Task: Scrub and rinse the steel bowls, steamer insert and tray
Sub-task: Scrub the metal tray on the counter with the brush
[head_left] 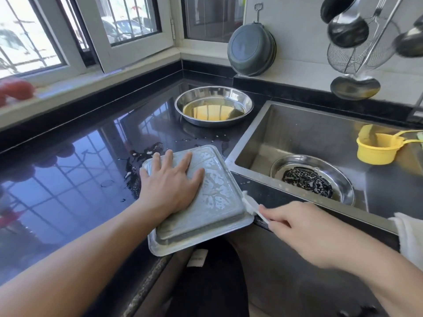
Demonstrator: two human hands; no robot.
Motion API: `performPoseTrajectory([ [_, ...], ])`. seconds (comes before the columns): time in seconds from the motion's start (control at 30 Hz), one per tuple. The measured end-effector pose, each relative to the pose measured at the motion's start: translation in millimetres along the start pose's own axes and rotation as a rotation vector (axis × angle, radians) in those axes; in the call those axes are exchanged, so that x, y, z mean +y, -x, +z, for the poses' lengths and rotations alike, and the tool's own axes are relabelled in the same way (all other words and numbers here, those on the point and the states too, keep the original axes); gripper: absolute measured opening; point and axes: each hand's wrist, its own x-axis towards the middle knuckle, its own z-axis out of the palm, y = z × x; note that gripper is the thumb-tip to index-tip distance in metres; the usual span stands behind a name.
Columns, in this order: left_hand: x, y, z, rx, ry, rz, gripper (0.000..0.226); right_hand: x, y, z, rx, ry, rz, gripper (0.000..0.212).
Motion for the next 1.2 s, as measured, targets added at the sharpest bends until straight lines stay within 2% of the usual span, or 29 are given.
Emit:
performPoseTrajectory([
  [0.07,4.0,-3.6,-0.4,-0.009,0.006,-0.016,0.075,6.6,8.7,-6.2,-0.029,-0.012,0.008,0.035],
  [0.17,16.6,-10.3,-4.4,-0.049,0.039,-0.06,0.071,4.2,-10.6,-13.8,0.114,-0.025,-0.018,0.034],
  [0.27,21.1,-15.6,-11.2,-0.128,0.079,-0.09,0.061,-18.1,-34.2,-19.8,0.174,0.122,0.012,0.039],
  [0.33,14.7,-17.3,-13.9,-0.159,0.09,-0.061,0.058,-36.2,-41.9,-10.6,0.177,0.216,0.002,0.04],
  [0.43,-2.4,-21.3,-17.0,-0.135,0.021,0.025,0.054,-58.5,-40.7,6.2,0.035,0.162,-0.115,0.04],
  [0.47,-9.1,-23.0,-18.3,-0.129,-0.003,0.052,0.053,-59.4,-45.9,5.5,0.036,0.181,-0.121,0.04],
  [0.57,-28.6,-30.1,-20.9,-0.127,-0.027,0.119,0.049,-52.4,-70.9,-9.9,0.113,0.248,0.015,0.044],
  [0.63,-39.6,-32.0,-19.6,-0.117,0.0,0.158,0.049,-60.8,-80.7,-14.7,0.122,0.201,0.027,0.045],
  [0.73,-47.7,-30.7,-11.3,-0.032,0.099,0.168,0.051,-77.8,-87.5,-15.6,0.074,0.221,-0.034,0.043],
  [0.8,-49.2,-30.4,-6.2,0.046,0.18,0.147,0.05,-73.0,-106.6,-26.0,0.043,0.312,0.025,0.041],
  [0.87,-52.0,-31.3,-0.1,0.124,0.239,0.118,0.047,-69.2,-120.5,-27.3,0.085,0.343,0.053,0.037],
  [1.0,-57.7,-33.6,10.3,0.216,0.263,0.095,0.053,-102.0,-115.4,-10.0,-0.065,0.286,-0.144,0.031],
  [1.07,-60.1,-34.8,13.0,0.228,0.274,0.095,0.056,-101.6,-138.2,-16.1,-0.013,0.353,-0.094,0.032],
  [1.13,-62.0,-36.6,14.8,0.253,0.289,0.091,0.048,-99.4,-157.7,-21.1,0.072,0.366,0.024,0.037],
  [1.2,-64.0,-36.7,15.8,0.274,0.309,0.094,0.045,-111.9,-163.7,-19.2,0.061,0.311,0.01,0.037],
])
